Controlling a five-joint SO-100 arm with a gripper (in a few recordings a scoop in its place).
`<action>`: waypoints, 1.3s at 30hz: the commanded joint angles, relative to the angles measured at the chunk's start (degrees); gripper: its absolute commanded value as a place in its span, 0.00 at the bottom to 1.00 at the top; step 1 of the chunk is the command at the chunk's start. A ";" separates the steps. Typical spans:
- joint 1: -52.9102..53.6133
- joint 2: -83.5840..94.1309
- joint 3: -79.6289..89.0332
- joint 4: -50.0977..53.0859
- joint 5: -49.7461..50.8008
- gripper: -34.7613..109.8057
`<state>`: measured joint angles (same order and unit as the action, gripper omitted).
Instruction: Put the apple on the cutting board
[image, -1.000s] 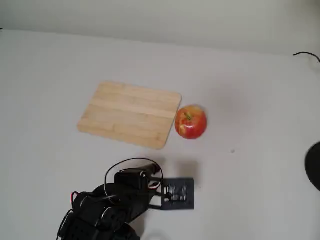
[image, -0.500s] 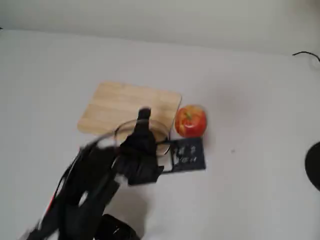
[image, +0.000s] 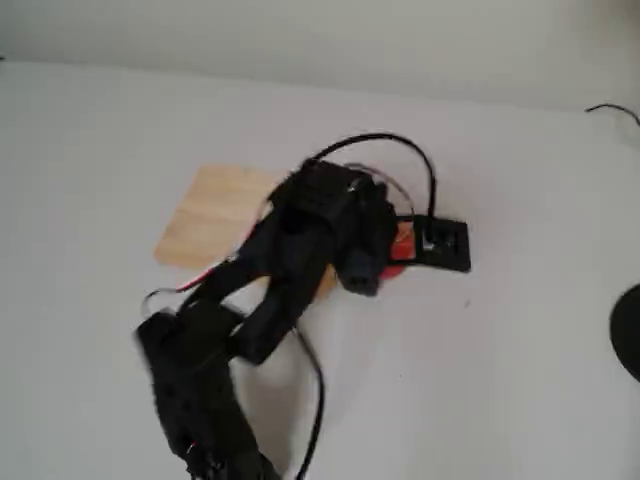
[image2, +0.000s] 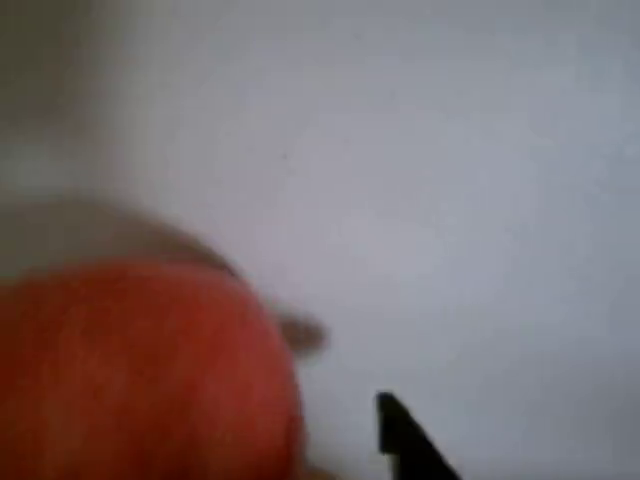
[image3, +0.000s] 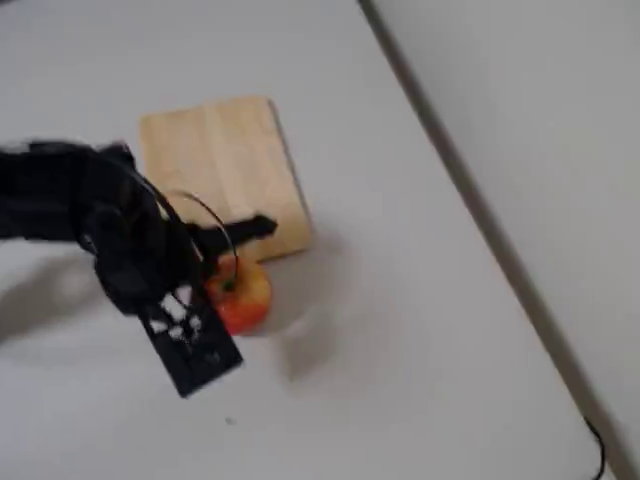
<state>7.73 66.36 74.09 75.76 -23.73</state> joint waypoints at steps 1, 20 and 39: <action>1.05 -5.80 -11.16 1.49 0.44 0.73; -8.88 0.35 -15.82 7.29 4.75 0.24; -36.21 9.05 -17.23 5.54 14.41 0.24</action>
<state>-24.61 70.58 59.94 84.11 -10.28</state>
